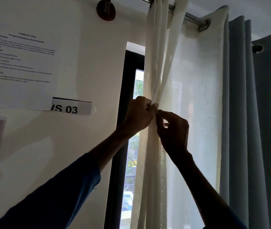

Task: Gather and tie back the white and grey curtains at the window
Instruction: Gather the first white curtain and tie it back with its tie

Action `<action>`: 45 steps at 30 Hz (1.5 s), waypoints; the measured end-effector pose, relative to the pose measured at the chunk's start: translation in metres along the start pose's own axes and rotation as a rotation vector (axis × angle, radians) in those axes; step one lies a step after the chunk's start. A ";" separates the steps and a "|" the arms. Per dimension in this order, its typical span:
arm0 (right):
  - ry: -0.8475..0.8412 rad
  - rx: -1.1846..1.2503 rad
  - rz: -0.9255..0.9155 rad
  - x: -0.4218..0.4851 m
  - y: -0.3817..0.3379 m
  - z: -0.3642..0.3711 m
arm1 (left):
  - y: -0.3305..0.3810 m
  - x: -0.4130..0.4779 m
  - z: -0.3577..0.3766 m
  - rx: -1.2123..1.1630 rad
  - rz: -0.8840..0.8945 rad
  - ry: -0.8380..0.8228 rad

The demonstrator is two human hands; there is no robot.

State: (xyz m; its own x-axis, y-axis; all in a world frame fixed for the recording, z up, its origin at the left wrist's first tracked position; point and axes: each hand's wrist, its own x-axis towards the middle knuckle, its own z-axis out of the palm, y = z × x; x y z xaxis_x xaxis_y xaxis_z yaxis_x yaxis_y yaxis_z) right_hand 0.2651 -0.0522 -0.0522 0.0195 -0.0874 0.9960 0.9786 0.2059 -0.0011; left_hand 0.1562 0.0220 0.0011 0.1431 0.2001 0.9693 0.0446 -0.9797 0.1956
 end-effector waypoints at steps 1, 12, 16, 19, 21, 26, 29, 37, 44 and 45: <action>0.000 -0.010 -0.021 -0.001 0.000 0.000 | 0.000 0.000 0.000 -0.047 -0.033 -0.027; 0.063 0.004 -0.021 0.002 0.020 -0.020 | 0.003 0.017 0.000 0.136 -0.066 -0.042; 0.113 -0.165 0.391 0.026 0.070 -0.033 | 0.003 0.015 -0.005 0.191 -0.005 -0.039; 0.019 -0.133 0.655 0.042 0.094 -0.037 | 0.000 0.016 -0.011 0.162 0.019 -0.069; -0.022 -0.054 0.709 0.047 0.099 -0.032 | -0.003 0.018 -0.013 0.146 0.029 -0.081; -0.135 0.035 0.701 0.048 0.081 -0.012 | -0.008 0.020 -0.017 0.139 0.025 -0.095; -0.168 0.040 0.642 0.050 0.071 0.000 | -0.007 0.020 -0.020 0.151 0.038 -0.100; 0.069 -0.212 0.681 0.051 0.076 0.002 | -0.007 0.017 -0.031 0.194 0.045 -0.102; 0.104 -0.234 0.704 0.056 0.095 -0.018 | -0.009 0.016 -0.031 0.193 0.034 -0.090; 0.136 -0.270 0.648 0.056 0.095 -0.018 | -0.010 0.016 -0.030 0.194 0.032 -0.088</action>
State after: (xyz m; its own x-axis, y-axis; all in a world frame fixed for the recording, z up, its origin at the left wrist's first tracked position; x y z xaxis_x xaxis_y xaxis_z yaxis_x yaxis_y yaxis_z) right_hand 0.3627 -0.0552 0.0019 0.6223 -0.1537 0.7676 0.7778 0.0108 -0.6284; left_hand 0.1280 0.0345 0.0193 0.2327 0.1781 0.9561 0.2267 -0.9659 0.1247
